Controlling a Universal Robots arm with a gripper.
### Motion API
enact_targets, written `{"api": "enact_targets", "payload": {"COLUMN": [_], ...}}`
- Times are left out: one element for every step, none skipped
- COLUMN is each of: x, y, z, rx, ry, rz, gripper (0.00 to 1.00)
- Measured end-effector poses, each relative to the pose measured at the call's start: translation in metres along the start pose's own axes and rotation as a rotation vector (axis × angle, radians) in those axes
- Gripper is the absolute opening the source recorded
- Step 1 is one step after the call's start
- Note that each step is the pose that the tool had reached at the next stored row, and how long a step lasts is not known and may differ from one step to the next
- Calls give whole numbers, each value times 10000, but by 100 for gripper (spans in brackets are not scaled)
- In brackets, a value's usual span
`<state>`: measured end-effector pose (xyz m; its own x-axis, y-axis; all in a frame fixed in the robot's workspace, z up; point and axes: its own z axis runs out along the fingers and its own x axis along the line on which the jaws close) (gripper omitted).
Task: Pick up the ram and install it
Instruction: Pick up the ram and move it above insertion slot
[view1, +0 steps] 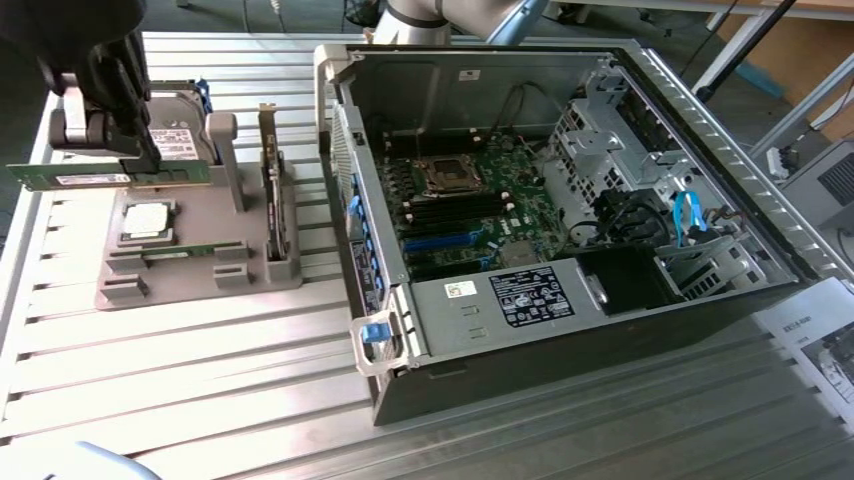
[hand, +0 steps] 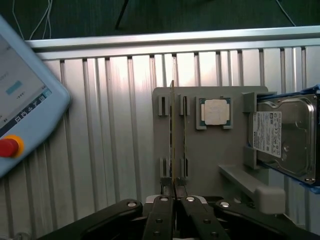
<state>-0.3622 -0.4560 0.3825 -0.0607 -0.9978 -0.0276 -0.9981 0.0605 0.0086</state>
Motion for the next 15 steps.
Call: {"api": "enact_targets", "payload": {"x": [0, 0, -1, -1, -1, -2, -2, -2, -3, -3, -3, -4, -4, -4, -4], "y": [0, 0, 1, 0, 1, 1, 1, 1, 1, 1, 1, 1, 1, 2, 2], "z": [-11, -20, -29, -40, -50, -64, -75, -86, -96, -106, -117, -128, -139, -150, -161], "rx": [-1, 1, 1, 1, -1, 1, 0, 0, 1, 0, 0, 0, 0, 1, 0], "ry": [0, -1, -1, 0, 0, 0, 0, -1, -1, -1, 0, 0, 0, -1, -1], "rz": [0, 0, 0, 0, 0, 0, 0, 0, 0, 0, 0, 0, 0, 0, 0], "gripper": [12, 12, 12, 12, 12, 12, 12, 12, 12, 12, 12, 12, 12, 12, 12]}}
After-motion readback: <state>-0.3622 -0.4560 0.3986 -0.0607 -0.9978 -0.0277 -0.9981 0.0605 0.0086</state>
